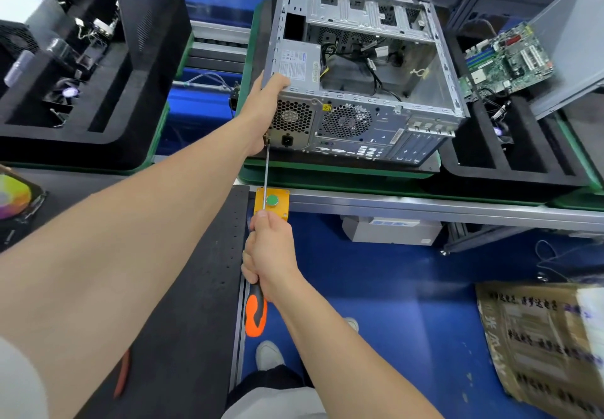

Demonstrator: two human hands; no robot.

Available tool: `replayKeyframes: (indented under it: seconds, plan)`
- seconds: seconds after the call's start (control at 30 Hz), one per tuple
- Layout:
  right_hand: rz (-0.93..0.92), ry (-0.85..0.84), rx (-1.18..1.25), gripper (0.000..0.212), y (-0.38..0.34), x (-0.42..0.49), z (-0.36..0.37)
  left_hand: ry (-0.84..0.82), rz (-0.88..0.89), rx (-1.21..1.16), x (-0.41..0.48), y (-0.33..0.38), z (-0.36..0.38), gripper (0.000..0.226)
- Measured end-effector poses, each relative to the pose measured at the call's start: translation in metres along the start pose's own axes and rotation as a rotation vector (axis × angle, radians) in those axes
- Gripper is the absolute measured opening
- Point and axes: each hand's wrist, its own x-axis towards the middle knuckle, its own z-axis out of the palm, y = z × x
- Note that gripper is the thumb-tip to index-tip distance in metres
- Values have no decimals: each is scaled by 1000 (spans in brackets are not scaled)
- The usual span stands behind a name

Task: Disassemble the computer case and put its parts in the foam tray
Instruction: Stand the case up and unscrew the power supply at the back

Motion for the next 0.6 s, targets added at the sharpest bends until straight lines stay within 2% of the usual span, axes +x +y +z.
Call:
replayKeyframes:
  seconds: [0.13, 0.23, 0.3, 0.37, 0.43, 0.47, 0.6]
  plan:
    - [-153, 168, -406, 37, 4, 8, -1, 2, -1, -2, -2, 1, 1, 71]
    - [-238, 234, -851, 24, 10, 17, -16, 6, 5, -10, -4, 2, 2, 63]
    - [-266, 296, -1009, 24, 13, 18, -30, 19, -2, -20, -4, 2, 4, 59]
    - [-298, 337, -1040, 29, 12, 19, -41, 33, -8, -31, -5, 2, 5, 57]
    - [-296, 282, -889, 32, 9, 19, -47, 29, -14, -44, -5, 2, 5, 60]
    - [-267, 214, -734, 32, 8, 18, -49, 27, -24, -47, -6, 0, 6, 66]
    - [-3, -194, -9, 26, 5, 6, -62, 63, -109, -62, -12, -5, 13, 86]
